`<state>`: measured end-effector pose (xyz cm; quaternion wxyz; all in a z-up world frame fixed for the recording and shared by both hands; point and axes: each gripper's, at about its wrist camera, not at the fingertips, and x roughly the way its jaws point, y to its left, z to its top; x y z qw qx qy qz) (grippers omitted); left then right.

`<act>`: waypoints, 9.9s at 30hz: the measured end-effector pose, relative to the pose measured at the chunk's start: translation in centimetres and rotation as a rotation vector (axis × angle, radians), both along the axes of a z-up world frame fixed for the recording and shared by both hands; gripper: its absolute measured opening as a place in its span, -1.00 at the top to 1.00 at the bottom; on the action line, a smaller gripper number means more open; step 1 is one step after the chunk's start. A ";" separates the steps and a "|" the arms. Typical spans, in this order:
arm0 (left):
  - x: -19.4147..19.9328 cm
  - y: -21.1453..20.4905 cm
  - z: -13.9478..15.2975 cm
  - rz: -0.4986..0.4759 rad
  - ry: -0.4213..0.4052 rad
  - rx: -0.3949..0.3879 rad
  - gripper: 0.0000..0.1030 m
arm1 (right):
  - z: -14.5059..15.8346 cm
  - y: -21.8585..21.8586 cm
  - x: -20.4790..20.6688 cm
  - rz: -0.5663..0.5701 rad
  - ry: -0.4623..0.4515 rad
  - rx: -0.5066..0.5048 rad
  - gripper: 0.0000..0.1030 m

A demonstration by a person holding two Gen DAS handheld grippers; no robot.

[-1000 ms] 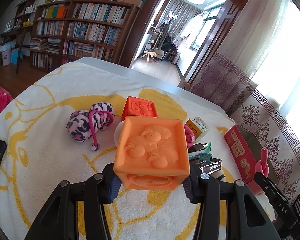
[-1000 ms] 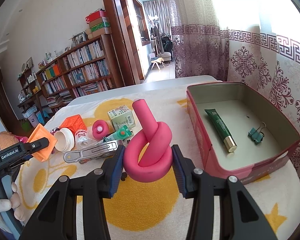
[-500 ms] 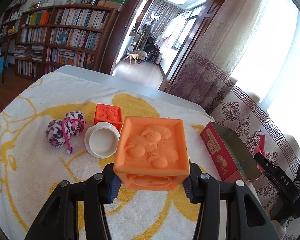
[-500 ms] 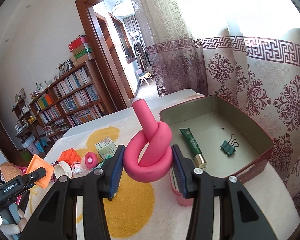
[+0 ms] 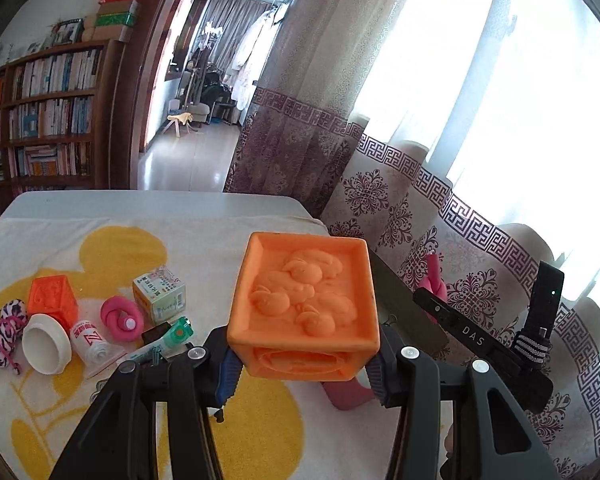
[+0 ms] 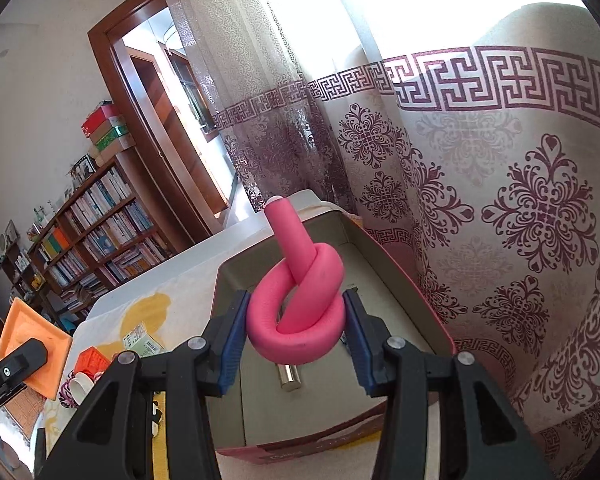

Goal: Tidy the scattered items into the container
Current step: 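Carry cube and pink toy over the tin and open both tools, then withdraw both tools from the tin back over the remaining items, then move left tool to the white cup and close on its rim, then lift the white cup with left tool, then grasp the silver spring clamp with right tool while left tool holds the white cup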

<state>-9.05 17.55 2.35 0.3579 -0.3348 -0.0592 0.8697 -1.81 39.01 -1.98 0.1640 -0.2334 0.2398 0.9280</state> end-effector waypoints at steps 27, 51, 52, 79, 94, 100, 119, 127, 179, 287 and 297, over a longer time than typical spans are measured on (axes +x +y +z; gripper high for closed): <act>-3.7 12.7 -1.4 -0.059 -0.055 -0.041 -0.49 | -1.6 0.6 0.6 -0.103 -0.031 -0.024 -0.58; -3.0 -9.5 -2.3 0.375 0.086 -0.148 -0.98 | -0.8 -1.3 1.1 -0.122 -0.004 0.099 -0.59; -3.3 -10.7 -2.5 0.401 0.085 -0.151 -0.98 | -0.7 -1.3 1.2 -0.126 -0.001 0.103 -0.59; -6.9 -18.1 -9.2 0.565 -0.102 -0.178 -0.98 | -0.1 -6.4 -0.4 -0.005 -0.008 0.183 -0.62; -7.6 -20.0 -10.1 0.597 -0.191 -0.125 -0.98 | -4.9 -18.9 -11.5 0.514 -0.273 -0.072 -0.65; -7.4 -19.4 -10.0 0.569 -0.190 -0.129 -0.98 | -5.5 -19.5 -13.8 0.446 -0.303 -0.015 -0.65; -7.8 -18.8 -11.2 0.573 -0.206 -0.188 -0.98 | -7.6 -21.3 -10.7 0.642 -0.402 0.141 -0.67; -7.9 -19.8 -11.5 0.609 -0.220 -0.181 -0.98 | -5.9 -19.8 -10.3 0.481 -0.354 0.232 -0.68; -6.9 -20.0 -10.1 0.552 -0.190 -0.082 -0.22 | -6.1 -17.9 -10.5 0.471 -0.277 -0.011 -0.68; -6.4 -19.3 -10.5 0.544 -0.199 -0.092 -0.22 | -3.0 -22.3 -9.4 0.805 -0.213 0.123 -0.23; -6.5 -19.3 -10.8 0.550 -0.205 -0.098 -0.22 | -4.0 -19.4 -9.6 0.710 -0.207 -0.036 -0.28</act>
